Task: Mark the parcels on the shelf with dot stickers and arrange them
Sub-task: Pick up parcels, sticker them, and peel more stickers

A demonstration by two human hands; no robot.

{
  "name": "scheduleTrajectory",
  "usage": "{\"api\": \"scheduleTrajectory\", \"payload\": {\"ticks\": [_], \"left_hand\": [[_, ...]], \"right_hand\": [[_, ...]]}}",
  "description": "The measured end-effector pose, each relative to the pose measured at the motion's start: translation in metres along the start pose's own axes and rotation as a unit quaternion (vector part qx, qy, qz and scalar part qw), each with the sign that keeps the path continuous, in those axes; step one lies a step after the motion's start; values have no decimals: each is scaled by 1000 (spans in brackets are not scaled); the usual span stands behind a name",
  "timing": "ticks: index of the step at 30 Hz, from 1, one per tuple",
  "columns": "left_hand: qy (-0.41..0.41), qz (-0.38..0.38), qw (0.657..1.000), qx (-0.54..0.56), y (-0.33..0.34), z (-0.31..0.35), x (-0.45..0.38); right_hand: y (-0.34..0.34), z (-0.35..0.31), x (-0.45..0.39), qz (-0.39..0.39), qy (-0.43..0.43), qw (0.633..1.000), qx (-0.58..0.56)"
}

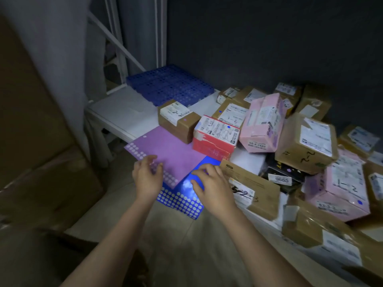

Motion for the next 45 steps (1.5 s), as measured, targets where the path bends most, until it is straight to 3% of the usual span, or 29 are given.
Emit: {"api": "scheduleTrajectory", "payload": {"ticks": [5, 9, 23, 35, 40, 45], "left_hand": [[-62, 45, 997, 14, -19, -35, -34], [-111, 69, 988, 85, -23, -55, -55], [-166, 65, 939, 295, -13, -74, -71], [-171, 68, 934, 307, -15, -70, -72], [-158, 66, 937, 303, -17, -67, -74], [-145, 56, 946, 284, -18, -65, -73]], "right_hand": [[42, -40, -40, -87, -5, 991, -100], [72, -66, -73, -123, -6, 982, -142], [124, -100, -127, -132, -61, 978, -149], [118, -100, -131, -114, -16, 972, -206], [117, -96, -130, -151, -6, 952, -267], [117, -99, -127, -121, -26, 973, -197]]}}
Point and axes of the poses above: each hand's wrist, its own x-axis away from the middle knuckle, its own y-axis out of the palm, z = x × y, the point moved 4 cm from there along -x, towards the middle knuckle, and after that the axes turned 10 degrees about y, right-handed, at the moved point
